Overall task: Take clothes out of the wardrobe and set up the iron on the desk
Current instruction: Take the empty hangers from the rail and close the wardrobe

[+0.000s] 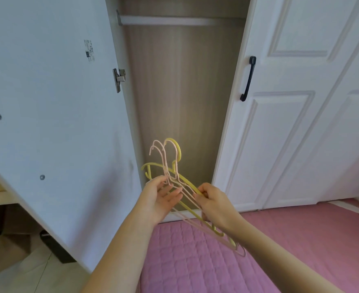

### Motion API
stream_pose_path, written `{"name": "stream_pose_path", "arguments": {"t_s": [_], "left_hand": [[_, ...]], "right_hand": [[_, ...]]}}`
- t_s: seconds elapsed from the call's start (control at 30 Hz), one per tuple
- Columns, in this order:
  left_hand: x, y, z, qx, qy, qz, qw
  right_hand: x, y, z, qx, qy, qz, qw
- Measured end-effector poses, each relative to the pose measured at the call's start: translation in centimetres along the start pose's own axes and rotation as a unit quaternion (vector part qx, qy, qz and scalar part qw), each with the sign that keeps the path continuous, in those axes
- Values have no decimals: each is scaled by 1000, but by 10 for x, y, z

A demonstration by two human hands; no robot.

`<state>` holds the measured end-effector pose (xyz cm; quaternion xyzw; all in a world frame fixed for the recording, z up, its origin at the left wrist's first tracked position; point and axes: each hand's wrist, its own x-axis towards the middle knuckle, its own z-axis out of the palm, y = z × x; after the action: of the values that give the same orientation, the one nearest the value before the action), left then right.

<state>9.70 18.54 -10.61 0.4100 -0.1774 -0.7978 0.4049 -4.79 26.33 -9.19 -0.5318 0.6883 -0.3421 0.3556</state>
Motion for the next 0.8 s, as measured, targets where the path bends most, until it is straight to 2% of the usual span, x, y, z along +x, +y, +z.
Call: {"name": "stream_pose_path", "arguments": {"t_s": [0.1, 0.37, 0.5, 0.57, 0.67, 0.8], "left_hand": [[-1, 1, 6, 8, -21, 7, 1000], [1, -9, -5, 38, 9, 2, 999], [-9, -5, -25, 80, 23, 52, 995], [-13, 3, -39, 103, -1, 72, 992], [-24, 15, -53, 157, -58, 55, 984], [-38, 12, -67, 222, -71, 55, 971]], "right_hand": [[-6, 5, 4, -22, -2, 5, 1000], [-19, 6, 23, -82, -15, 8, 996], [-28, -12, 41, -56, -45, 29, 997], [-35, -21, 50, -29, -54, 43, 997], [-45, -29, 68, -5, -50, 68, 996], [-65, -38, 94, 11, -31, 110, 993]]}}
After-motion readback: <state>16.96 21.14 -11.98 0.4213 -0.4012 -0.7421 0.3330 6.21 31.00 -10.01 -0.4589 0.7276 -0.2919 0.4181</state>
